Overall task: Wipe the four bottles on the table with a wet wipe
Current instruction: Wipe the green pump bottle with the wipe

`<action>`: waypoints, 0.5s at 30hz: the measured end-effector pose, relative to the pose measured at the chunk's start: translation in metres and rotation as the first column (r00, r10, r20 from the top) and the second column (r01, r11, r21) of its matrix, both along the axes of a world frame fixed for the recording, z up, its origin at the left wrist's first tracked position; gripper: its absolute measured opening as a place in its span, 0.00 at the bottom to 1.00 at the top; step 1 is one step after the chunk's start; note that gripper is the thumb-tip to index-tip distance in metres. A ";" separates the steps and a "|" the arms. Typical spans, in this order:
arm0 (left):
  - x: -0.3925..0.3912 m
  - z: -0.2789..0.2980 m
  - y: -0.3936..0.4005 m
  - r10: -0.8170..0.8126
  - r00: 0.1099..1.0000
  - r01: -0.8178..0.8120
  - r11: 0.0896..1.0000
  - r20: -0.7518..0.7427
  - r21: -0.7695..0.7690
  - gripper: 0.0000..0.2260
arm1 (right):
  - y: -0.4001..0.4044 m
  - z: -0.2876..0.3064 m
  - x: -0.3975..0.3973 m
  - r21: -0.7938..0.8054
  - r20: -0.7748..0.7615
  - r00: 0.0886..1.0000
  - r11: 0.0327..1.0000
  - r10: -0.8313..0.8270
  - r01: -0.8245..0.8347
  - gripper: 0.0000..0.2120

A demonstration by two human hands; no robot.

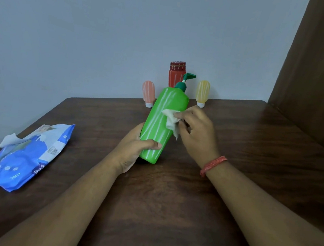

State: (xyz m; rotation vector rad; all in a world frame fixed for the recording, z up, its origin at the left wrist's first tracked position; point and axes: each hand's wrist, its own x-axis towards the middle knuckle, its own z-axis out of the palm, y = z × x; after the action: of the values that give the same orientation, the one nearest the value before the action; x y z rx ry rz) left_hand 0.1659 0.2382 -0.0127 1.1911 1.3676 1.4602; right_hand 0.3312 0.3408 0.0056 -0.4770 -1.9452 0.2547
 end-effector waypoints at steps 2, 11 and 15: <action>-0.001 0.000 0.000 0.004 1.000 -0.004 1.000 0.028 0.012 0.28 | -0.008 -0.002 -0.001 0.040 0.088 0.992 0.994 0.094 -0.098 0.09; -0.003 0.003 0.000 0.015 0.986 -0.023 0.998 0.163 0.051 0.22 | -0.012 -0.004 -0.004 0.028 0.139 0.978 0.986 0.158 -0.163 0.11; -0.003 0.003 -0.001 -0.021 0.986 0.015 0.999 0.165 0.041 0.23 | -0.005 -0.002 -0.005 -0.022 0.002 0.999 0.998 0.051 -0.051 0.10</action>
State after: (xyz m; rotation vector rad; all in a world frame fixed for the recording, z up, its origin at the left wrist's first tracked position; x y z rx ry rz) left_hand 0.1634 0.2373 -0.0094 1.0782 1.2178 1.5431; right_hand 0.3259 0.3357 0.0039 -0.4427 -1.9606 0.3082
